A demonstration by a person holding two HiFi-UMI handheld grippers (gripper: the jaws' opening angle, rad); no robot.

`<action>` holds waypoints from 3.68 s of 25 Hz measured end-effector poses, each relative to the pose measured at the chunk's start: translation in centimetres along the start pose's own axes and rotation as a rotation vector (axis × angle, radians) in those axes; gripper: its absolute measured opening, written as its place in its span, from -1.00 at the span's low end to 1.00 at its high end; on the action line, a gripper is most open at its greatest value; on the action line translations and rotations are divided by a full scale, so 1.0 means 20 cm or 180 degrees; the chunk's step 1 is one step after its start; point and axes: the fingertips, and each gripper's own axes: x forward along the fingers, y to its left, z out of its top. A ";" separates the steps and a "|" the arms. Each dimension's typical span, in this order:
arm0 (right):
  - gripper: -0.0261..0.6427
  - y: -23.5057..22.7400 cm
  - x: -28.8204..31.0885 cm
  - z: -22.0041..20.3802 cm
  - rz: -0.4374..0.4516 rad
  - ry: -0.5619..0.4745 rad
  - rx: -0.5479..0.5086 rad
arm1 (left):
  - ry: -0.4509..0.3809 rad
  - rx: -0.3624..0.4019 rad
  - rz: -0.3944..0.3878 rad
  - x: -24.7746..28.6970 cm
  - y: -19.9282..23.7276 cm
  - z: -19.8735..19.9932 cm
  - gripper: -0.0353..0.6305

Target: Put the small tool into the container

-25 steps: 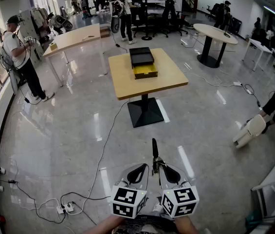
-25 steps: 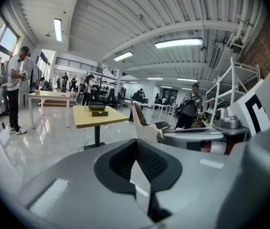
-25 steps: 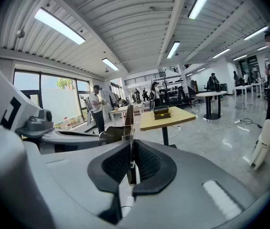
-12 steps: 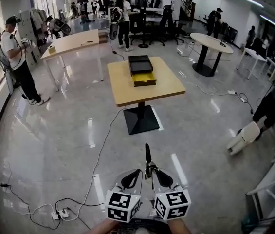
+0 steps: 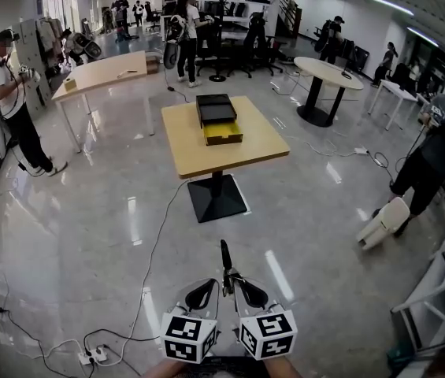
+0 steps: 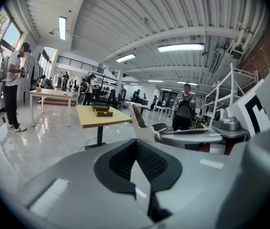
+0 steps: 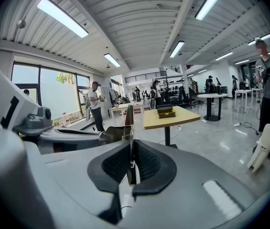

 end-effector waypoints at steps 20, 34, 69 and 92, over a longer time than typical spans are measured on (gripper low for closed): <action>-0.89 -0.88 0.77 0.27 0.0234 0.0036 0.0048 | 0.0127 0.0047 0.0270 1.11 0.20 0.27 -0.88; -0.89 -1.75 1.02 0.45 0.0430 0.0042 0.0106 | 0.0237 0.0071 0.0374 2.02 -0.09 0.47 -0.88; -0.89 -1.82 2.33 0.82 0.0249 0.0133 0.0098 | 0.0265 0.0029 0.0111 2.81 0.98 0.83 -0.88; -0.89 -1.56 3.20 1.12 0.0113 0.0132 0.0017 | 0.0154 -0.0027 -0.0019 3.06 1.89 1.10 -0.88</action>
